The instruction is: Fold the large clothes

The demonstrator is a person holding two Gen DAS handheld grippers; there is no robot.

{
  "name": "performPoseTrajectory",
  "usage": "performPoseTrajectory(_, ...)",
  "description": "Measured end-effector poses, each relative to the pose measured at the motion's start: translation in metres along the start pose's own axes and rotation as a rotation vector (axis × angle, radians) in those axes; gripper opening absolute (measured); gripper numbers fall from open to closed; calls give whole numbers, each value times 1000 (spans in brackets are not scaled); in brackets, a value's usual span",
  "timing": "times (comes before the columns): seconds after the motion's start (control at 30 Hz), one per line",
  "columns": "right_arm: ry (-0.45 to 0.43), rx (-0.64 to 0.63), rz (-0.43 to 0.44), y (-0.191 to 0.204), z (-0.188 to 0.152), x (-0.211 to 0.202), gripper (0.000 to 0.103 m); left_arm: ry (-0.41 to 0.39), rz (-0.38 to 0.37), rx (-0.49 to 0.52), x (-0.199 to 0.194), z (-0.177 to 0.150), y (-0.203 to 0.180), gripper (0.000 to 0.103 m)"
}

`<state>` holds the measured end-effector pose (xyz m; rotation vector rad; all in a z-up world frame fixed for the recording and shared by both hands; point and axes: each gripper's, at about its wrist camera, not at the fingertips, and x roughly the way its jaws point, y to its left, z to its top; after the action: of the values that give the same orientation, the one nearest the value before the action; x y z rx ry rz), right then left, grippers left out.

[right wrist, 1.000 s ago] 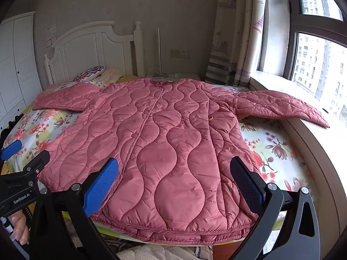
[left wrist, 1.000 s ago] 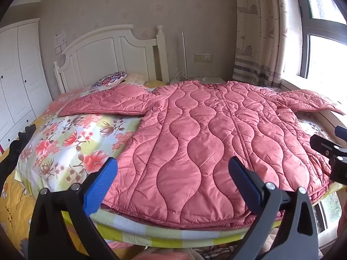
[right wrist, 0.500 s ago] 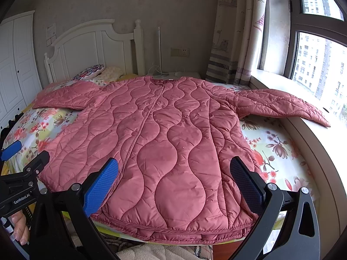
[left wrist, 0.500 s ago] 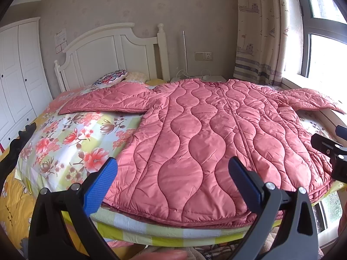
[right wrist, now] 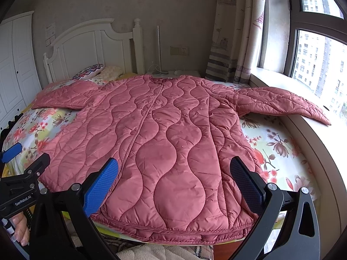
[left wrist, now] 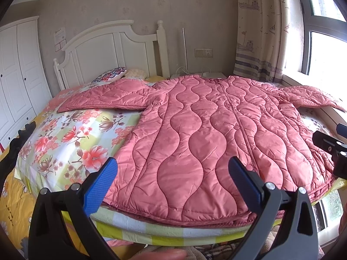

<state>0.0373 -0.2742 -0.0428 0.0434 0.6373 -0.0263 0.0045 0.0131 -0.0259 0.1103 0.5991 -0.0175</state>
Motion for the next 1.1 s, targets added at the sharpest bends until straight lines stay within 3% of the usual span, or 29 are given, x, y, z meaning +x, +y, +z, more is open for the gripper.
performPoseTrajectory(0.27, 21, 37, 11, -7, 13, 26, 99, 57, -5, 13, 35, 12, -3, 101)
performPoseTrajectory(0.4, 47, 29, -43, -18, 26, 51, 99, 115, -12, 21, 72, 26, -7, 101)
performPoseTrajectory(0.57, 111, 108, -92, -53, 38, 87, 99, 212, -8, 48, 128, 51, -12, 101)
performPoseTrajectory(0.7, 193, 202, -135, -86, 36, 109, 99, 252, -4, 68, 162, 71, -12, 101)
performPoseTrajectory(0.9, 232, 370, -172, -146, 38, 127, 99, 272, 21, 92, 209, 99, -11, 101)
performPoseTrajectory(1.1, 245, 607, -207, -212, 50, 142, 99, 308, 7, 55, 243, 86, -4, 101)
